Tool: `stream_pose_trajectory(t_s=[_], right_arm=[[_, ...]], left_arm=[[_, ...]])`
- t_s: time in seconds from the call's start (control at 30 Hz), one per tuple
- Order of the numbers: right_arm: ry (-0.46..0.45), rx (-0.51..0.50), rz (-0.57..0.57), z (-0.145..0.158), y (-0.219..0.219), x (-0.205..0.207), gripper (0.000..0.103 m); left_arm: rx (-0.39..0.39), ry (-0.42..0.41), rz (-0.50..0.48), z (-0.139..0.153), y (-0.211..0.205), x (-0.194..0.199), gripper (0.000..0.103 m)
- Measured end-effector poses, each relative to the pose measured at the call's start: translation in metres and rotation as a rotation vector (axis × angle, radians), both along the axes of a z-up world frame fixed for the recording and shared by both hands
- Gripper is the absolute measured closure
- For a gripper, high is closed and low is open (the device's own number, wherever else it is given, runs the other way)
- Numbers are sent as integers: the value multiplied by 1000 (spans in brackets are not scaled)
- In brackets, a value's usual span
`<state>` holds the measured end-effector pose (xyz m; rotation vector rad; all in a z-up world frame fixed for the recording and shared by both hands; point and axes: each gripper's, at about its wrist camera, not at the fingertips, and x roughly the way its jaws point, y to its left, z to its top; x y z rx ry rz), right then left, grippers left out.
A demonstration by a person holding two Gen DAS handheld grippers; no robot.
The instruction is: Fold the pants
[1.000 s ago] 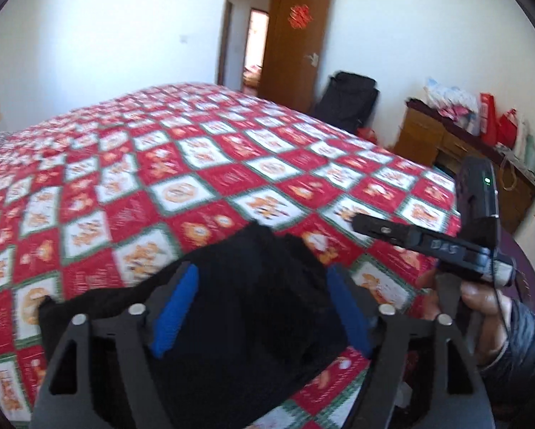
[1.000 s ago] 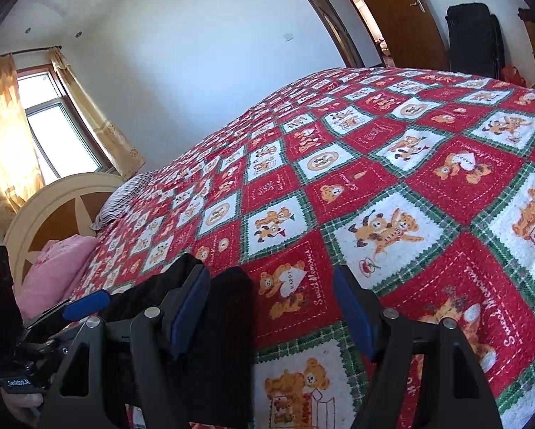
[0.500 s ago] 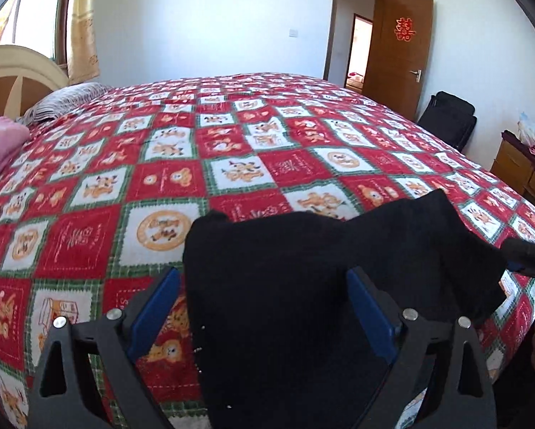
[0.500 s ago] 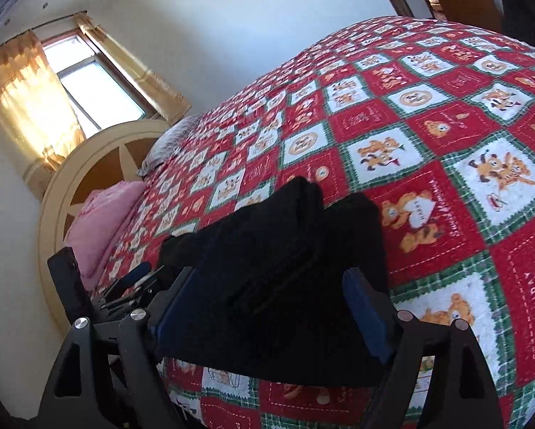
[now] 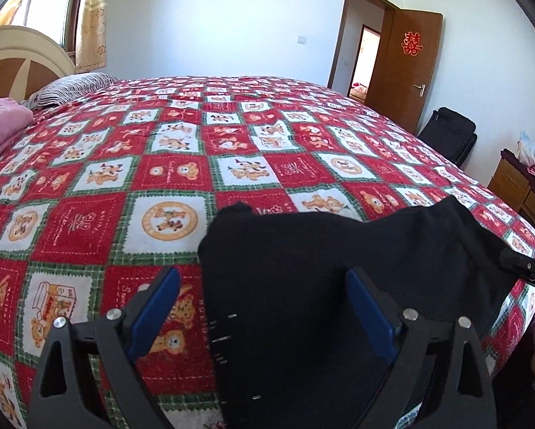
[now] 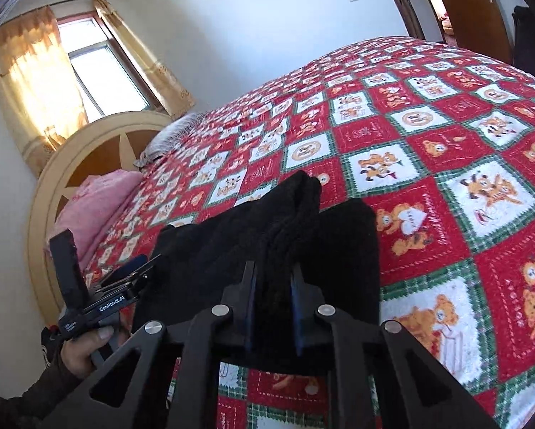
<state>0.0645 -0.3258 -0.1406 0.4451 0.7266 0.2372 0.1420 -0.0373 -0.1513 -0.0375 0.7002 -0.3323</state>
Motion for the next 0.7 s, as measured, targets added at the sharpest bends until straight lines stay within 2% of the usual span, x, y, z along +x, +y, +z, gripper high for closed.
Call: stream_pose_trajectory(t_s=[0.2,0.3,0.33,0.37,0.4,0.43,0.47,0.53,0.57,0.67,0.7], right_arm=[[106,17,-59,-33,-22,-2,86],[122,14,-46,-36,-23,-2,86],[123,16,-64,-33,-26,-2,80],[125,5,-85,-31,-28,-3,66],[111,-27,-131,-24,-31,-5,59],[66,-61,-168,-13,-32,-9,55],[19,-82,-175,-2,-29,-10,55],[-55,-113,-130,18,-16,-6,52],[-81,-128,-81,26,-3,1,46],[-99,-83,69,26,25,26,42],[-84,-79,86,22,32,35,42]], left_arm=[[15,38,-35,-13,-8,3,6],[16,42,-30,-15,-7,3,3],[12,45,-28,-15,-5,3,2],[9,46,-27,-15,-4,3,2],[10,44,-26,-15,-4,2,2],[12,44,-25,-16,-4,2,2],[12,45,-24,-16,-5,2,2],[9,47,-22,-17,-5,2,2],[12,46,-22,-17,-6,2,2],[12,46,-25,-17,-4,2,2],[12,46,-25,-17,-4,2,2]])
